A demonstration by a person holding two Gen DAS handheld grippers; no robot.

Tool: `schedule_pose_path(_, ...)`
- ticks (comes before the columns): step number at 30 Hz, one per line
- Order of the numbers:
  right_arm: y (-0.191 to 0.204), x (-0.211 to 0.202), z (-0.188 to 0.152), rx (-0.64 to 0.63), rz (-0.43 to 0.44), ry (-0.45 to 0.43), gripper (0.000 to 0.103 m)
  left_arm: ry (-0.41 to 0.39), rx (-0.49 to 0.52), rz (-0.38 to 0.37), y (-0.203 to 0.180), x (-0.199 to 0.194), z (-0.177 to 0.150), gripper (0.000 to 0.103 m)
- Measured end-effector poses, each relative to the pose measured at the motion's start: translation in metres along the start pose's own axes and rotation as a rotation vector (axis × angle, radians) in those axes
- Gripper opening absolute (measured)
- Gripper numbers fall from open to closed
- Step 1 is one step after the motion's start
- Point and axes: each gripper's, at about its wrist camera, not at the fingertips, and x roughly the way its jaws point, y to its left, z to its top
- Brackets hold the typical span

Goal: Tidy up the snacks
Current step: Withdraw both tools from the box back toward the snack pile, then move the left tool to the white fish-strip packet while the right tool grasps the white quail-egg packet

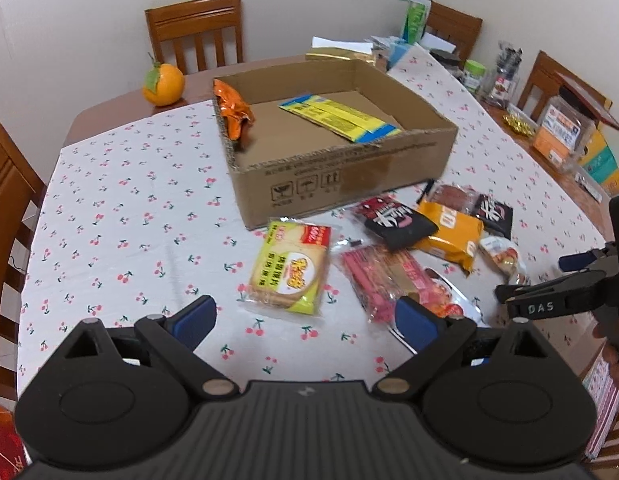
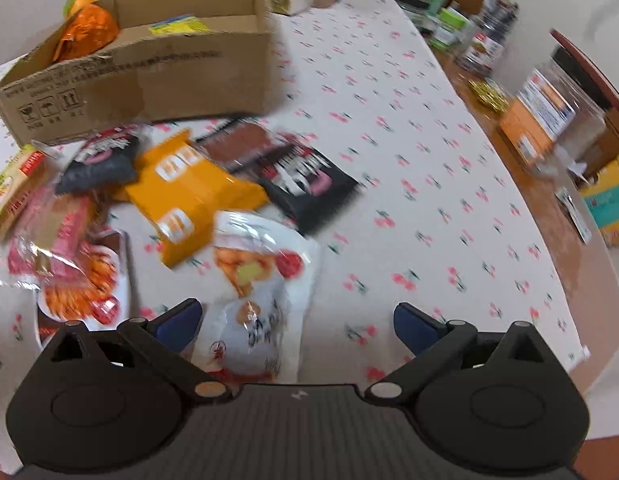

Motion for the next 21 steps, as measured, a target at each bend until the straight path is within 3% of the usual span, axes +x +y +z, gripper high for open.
schedule_pose_path(2, -0.009, 0.002, -0.004, 0.008, -0.006, 0.003, 0.103, 0.0, 0.005, 0.008, -0.004, -0.001, -0.001, 0.096)
schedule_pose_path(10, -0.049, 0.015, -0.004, -0.018, 0.138, 0.001, 0.103, 0.031, -0.074, 0.049, -0.025, 0.0, -0.006, 0.096)
schedule_pose_path(21, -0.07, 0.021, 0.003, -0.302, 0.292, -0.027, 0.103, 0.122, -0.279, 0.048, -0.089, 0.037, -0.02, 0.096)
